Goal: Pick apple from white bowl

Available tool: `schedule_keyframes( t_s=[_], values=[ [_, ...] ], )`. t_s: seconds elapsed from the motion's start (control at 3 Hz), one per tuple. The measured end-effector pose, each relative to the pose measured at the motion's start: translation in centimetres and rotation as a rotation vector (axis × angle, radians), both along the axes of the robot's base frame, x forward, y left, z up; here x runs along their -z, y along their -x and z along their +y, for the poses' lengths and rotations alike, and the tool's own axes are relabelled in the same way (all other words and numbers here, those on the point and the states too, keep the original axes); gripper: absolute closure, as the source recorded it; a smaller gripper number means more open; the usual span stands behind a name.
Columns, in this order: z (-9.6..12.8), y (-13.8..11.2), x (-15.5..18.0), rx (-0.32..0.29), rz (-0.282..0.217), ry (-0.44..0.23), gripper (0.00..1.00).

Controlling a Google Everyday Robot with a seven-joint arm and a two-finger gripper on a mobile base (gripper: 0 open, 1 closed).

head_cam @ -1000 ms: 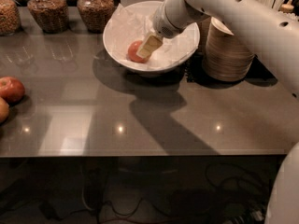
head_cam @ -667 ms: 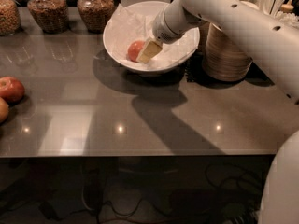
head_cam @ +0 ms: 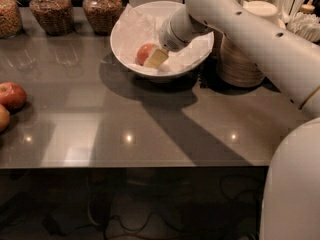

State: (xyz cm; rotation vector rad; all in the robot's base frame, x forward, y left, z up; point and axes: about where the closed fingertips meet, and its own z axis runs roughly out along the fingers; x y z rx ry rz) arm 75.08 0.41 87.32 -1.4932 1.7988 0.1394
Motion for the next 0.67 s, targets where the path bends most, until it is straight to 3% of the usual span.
schedule_keyframes(
  t_s=[0.33,0.67],
  values=[
    [0.65,-0.75,0.71,0.000,0.012,-0.017,0.23],
    [0.65,-0.96,1.37,0.008,0.033,-0.022,0.40]
  ],
)
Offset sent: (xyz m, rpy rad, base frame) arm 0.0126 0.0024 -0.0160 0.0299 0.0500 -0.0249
